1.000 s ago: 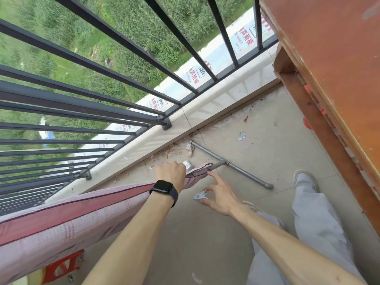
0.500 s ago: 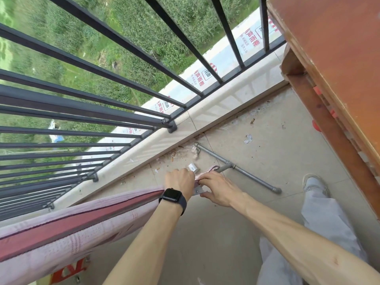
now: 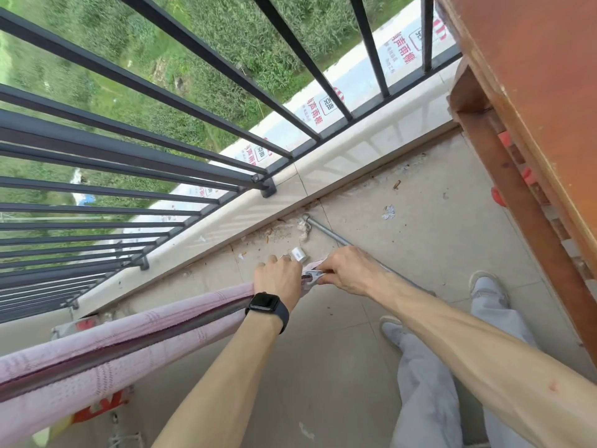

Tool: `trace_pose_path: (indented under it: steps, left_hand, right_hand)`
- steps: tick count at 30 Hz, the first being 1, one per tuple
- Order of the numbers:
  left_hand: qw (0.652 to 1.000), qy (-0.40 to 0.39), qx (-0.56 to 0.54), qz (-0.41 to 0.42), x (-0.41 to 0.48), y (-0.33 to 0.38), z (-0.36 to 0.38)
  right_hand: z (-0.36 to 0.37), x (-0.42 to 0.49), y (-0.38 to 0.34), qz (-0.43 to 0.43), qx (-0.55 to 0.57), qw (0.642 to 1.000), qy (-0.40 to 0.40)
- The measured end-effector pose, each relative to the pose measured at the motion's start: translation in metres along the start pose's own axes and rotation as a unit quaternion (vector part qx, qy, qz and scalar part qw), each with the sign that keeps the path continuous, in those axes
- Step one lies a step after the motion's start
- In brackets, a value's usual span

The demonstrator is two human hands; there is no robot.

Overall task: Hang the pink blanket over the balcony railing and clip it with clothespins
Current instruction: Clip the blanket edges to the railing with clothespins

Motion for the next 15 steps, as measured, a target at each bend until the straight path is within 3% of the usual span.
trace_pose_path:
  steps: [8,12,15]
  left_hand:
    - [1.0,-0.007,-0.012,-0.005,-0.001,-0.003,0.01]
    - [0.999,-0.023,-0.02,-0.01,0.004,-0.003,0.011]
    - [0.998,-0.038,-0.04,0.0,-0.003,0.0,0.003]
  right_hand:
    - [0.018,0.021,-0.019,-0.015,-0.016,0.999,-0.036]
    - [0.018,0.019,-0.005,0.034,-0.033,0.997,-0.064]
    - [0.005,-0.008,0.012,0.082,-0.02,0.996,-0.038]
Point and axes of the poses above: each hand's wrist, its own x-axis towards the middle knuckle, its own z-axis out of the palm, y = z × x, the point moved 10 cm from there along x, towards the middle knuckle, and after that the axes turned 8 degrees about z, right-handed, at the moved point
